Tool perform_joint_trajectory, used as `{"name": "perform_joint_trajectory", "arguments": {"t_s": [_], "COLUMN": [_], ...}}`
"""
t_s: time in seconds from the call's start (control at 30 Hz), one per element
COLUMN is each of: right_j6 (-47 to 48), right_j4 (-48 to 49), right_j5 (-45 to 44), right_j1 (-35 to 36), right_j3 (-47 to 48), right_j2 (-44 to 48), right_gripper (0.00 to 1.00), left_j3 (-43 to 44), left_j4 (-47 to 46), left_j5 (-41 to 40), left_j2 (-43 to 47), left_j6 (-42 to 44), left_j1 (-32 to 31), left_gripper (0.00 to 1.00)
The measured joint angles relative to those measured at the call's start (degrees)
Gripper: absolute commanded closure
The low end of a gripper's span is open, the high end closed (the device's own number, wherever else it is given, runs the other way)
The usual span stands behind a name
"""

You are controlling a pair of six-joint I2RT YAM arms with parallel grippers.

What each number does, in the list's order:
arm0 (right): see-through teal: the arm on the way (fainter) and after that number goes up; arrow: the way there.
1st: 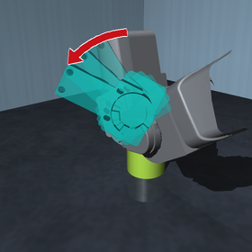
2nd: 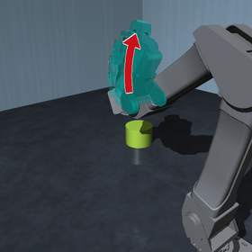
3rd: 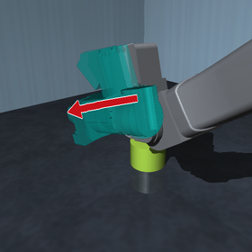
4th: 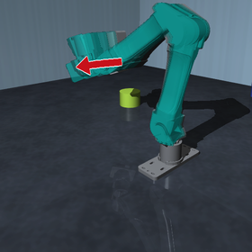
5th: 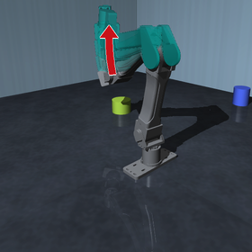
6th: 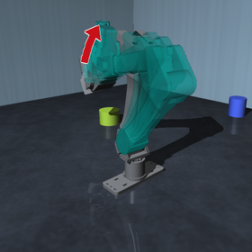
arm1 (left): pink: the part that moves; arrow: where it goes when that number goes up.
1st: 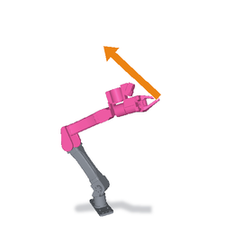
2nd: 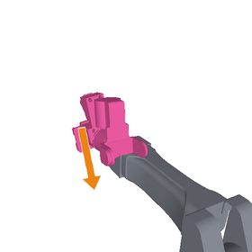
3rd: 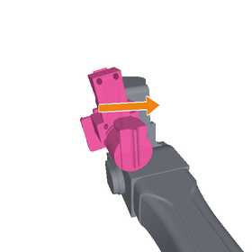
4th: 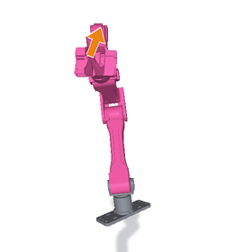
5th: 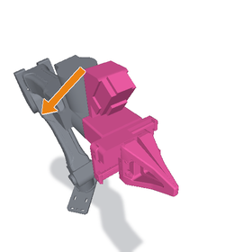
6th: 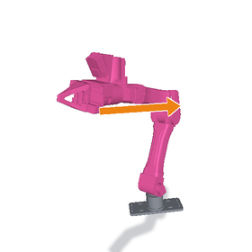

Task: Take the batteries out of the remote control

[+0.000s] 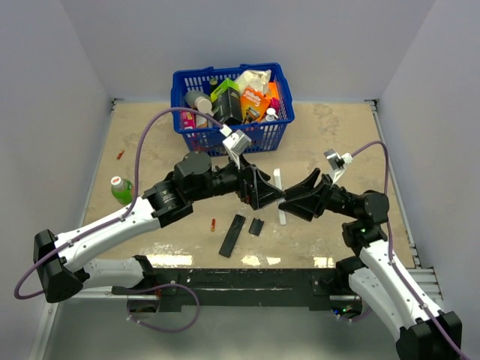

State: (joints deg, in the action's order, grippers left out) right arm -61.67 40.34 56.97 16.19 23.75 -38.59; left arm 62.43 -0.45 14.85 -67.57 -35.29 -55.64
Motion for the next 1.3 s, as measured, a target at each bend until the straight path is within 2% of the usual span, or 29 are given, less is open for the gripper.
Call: {"name": "perform_joint_trajectory", "arguments": {"t_s": [0.13, 0.33, 0.4, 0.5, 0.53, 0.63, 0.7, 0.77, 0.8, 0.93, 1.03, 1.17, 1.3], "right_j6": [-2.6, -5.5, -5.8, -6.2, -6.3, -5.8, -5.3, -4.8, -4.5, -0.1, 5.8, 14.4, 19.8], "right_j4": [4.2, 9.5, 10.4, 11.2, 11.5, 11.8, 11.4, 10.7, 10.2, 2.5, -7.6, -21.0, -29.4], "right_j5": [1.0, 1.2, 1.3, 1.6, 1.9, 2.6, 2.7, 2.8, 3.0, 4.0, 4.2, 2.0, -1.1], "right_j1": [1.5, 2.6, 2.7, 2.9, 3.0, 3.1, 3.3, 3.3, 3.3, 3.4, 3.6, 3.7, 3.6], "right_j3": [0.0, 0.0, 0.0, 0.6, 0.9, 2.1, 2.9, 3.5, 3.9, 7.1, 11.0, 15.8, 17.7], "right_j2": [-0.5, -0.5, -0.4, -1.1, -1.7, -2.8, -3.5, -4.1, -4.3, -4.5, -4.6, -5.1, -6.1], "right_gripper": [0.79, 0.79, 0.79, 0.79, 0.79, 0.77, 0.76, 0.74, 0.64, 0.45, 0.36, 0.34, 0.34], "left_j3": [-2.1, -5.9, -7.3, -9.2, -9.6, -10.0, -10.0, -10.0, -10.0, -10.0, -9.5, -7.4, -5.8], "left_j4": [-4.5, -13.9, -17.2, -22.2, -23.3, -25.2, -25.8, -26.1, -26.1, -26.1, -25.1, -19.1, -12.7], "left_j5": [2.0, 6.6, 8.2, 10.6, 10.7, 11.0, 11.0, 11.0, 10.9, 10.4, 9.2, 4.9, -0.2], "left_j2": [0.7, 0.7, 0.8, 0.8, 0.8, 0.8, 0.8, 0.8, 0.8, 0.8, 0.8, 0.8, 0.8], "left_j6": [-0.1, -2.6, -3.9, -6.4, -6.8, -8.5, -8.8, -9.0, -9.1, -9.1, -8.7, -7.4, -5.8], "left_j1": [0.0, 0.0, 0.0, 0.0, 0.0, 0.2, 0.4, 0.5, 0.6, 0.9, 0.9, 0.8, 0.9], "left_gripper": [0.05, 0.19, 0.26, 0.43, 0.52, 0.65, 0.69, 0.78, 0.81, 1.0, 1.0, 1.0, 1.0]}}
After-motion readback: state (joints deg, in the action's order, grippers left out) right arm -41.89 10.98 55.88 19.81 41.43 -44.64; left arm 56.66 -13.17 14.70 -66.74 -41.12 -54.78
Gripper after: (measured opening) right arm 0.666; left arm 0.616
